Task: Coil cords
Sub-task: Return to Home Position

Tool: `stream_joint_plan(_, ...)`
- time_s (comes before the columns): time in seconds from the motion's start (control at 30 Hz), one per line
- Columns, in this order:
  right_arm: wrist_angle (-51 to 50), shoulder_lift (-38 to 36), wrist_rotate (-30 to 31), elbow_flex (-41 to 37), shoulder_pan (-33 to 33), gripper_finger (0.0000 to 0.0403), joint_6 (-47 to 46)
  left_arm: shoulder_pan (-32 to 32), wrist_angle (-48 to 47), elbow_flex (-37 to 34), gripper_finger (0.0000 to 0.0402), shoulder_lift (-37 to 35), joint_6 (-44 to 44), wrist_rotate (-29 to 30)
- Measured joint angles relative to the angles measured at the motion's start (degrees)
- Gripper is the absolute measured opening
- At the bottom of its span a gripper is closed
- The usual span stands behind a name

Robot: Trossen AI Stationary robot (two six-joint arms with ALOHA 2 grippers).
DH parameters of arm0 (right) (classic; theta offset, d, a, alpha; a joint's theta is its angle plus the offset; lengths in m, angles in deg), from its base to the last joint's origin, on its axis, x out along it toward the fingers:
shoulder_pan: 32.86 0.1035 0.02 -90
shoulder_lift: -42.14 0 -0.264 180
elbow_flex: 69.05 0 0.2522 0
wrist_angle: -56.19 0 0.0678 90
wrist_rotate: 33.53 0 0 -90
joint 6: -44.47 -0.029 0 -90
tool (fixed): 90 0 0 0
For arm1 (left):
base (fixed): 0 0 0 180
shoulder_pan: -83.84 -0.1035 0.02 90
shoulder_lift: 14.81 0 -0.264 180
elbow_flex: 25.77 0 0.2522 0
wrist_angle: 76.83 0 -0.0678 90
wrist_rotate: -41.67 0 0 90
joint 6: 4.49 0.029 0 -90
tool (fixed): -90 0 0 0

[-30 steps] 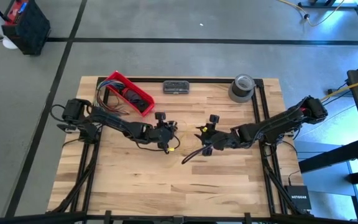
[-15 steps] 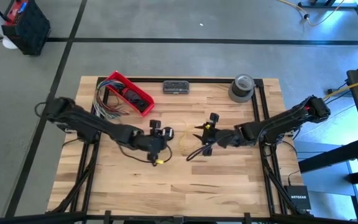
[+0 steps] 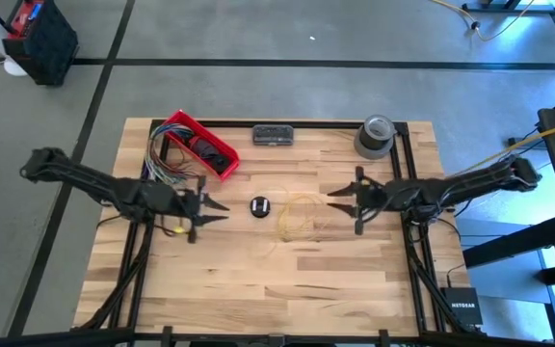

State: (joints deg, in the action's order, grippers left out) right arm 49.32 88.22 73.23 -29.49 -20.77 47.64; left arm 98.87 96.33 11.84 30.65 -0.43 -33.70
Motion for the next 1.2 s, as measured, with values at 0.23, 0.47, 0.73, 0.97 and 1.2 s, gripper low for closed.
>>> stream_joint_plan(0.23,3.69,-13.13,-5.85,-9.94,-6.18,0.0037,-1.50,-3.51,2.56,-8.46,0.0061,-13.47,-0.85,-3.46)
stream_joint_plan(0.47,9.55,-22.08,-5.88,-18.40,-6.14,0.0018,-2.98,-3.82,5.12,-14.30,0.0052,-16.97,-5.33,-2.39)
stream_joint_plan(0.73,13.06,-27.06,-5.35,-24.51,-6.14,0.0025,-3.21,-5.52,17.62,-23.19,0.0053,-19.54,-6.65,-1.99)
stream_joint_plan(0.97,9.67,-30.19,-4.58,-25.09,-6.14,0.0025,-2.46,-7.30,7.62,-22.66,0.0052,-28.72,-6.00,-1.94)
stream_joint_plan(1.2,4.88,-36.93,-4.33,-25.16,-6.14,0.0025,-1.61,-7.26,-2.47,-22.66,0.0056,-41.72,-6.17,-1.95)
